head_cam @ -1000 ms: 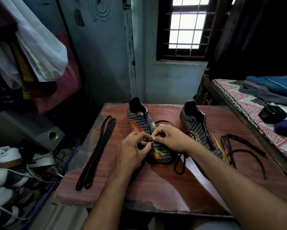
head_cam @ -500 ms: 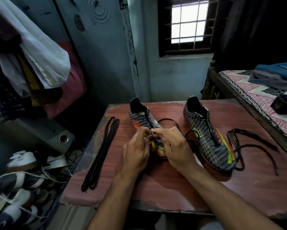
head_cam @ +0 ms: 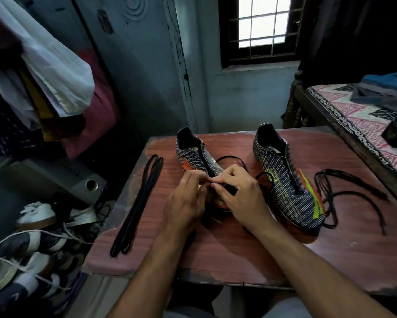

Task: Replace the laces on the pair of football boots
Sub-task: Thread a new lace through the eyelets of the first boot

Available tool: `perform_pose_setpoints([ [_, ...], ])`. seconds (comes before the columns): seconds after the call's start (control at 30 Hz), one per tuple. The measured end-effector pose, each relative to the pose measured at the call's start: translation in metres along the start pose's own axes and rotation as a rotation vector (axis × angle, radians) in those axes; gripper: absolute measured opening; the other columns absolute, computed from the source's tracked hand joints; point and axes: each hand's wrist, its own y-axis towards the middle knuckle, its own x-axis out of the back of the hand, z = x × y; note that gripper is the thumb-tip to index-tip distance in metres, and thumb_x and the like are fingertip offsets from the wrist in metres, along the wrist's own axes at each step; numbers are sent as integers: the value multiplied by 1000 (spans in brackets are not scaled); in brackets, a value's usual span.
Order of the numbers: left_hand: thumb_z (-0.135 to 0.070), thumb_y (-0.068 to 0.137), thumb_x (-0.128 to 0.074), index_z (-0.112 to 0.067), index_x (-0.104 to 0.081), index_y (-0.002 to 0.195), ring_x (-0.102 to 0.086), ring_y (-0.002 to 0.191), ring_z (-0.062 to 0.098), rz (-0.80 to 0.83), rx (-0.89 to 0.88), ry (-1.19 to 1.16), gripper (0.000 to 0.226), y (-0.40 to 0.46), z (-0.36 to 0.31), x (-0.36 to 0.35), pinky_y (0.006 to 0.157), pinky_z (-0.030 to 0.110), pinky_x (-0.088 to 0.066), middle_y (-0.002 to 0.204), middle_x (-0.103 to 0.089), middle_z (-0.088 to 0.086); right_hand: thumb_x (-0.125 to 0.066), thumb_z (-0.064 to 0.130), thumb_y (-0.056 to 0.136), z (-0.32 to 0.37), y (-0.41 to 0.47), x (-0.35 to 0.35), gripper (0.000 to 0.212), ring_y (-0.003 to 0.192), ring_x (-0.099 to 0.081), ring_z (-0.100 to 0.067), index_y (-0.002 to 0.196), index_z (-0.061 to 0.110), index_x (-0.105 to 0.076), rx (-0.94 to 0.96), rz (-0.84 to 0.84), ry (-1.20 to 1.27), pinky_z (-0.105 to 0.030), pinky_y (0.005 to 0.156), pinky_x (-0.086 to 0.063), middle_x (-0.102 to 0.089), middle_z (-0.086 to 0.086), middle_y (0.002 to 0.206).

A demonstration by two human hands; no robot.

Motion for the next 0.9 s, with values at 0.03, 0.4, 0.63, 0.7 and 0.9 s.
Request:
perform_pose_setpoints([
  [0.03, -30, 103, -50, -27, -54, 114, -62, 95, 11, -14, -10, -17, 11, 0, 3, -2, 69, 44, -57, 113, -58, -10, -75, 15, 91, -1, -1, 0, 16, 93, -60, -15, 107, 17, -79, -1, 6, -7, -32, 84, -52, -59, 5, 93],
  [0.4, -5, 96, -68, -15, -65, 107, -62, 94, 3, -24, -53, -111, 15, 1, 7, -1, 83, 19, -52, 104, -66, -4, -81, 7, 82, 2, -1, 2, 29, 96, -62, -16, 107, 22, -79, 2, -21, -62, -25, 87, -49, -69, 17, 97],
  [0.63, -16, 100, -65, -29, -43, 119, -69, 86, 5, -34, 89, -240, 32, -1, 4, -1, 71, 23, -56, 102, -65, -12, -81, 12, 85, 2, 0, 0, 16, 94, -60, -14, 99, 19, -78, 15, -28, -80, -21, 86, -47, -71, 10, 94],
  [0.7, -12, 102, -58, -30, -39, 119, -69, 88, 10, -8, 76, -253, 31, -1, 6, -3, 72, 30, -58, 106, -62, -10, -79, 13, 87, 3, 0, 0, 12, 96, -60, -17, 98, 17, -76, 36, -21, -85, -27, 87, -48, -68, 7, 96],
  [0.9, -22, 94, -63, -28, -50, 131, -56, 109, 1, 91, 8, -178, 40, 7, 8, -6, 96, 10, -40, 125, -58, -9, -66, 21, 94, 21, 8, 7, 9, 96, -57, -18, 96, 12, -69, 87, -7, -122, -36, 88, -48, -64, 4, 98],
])
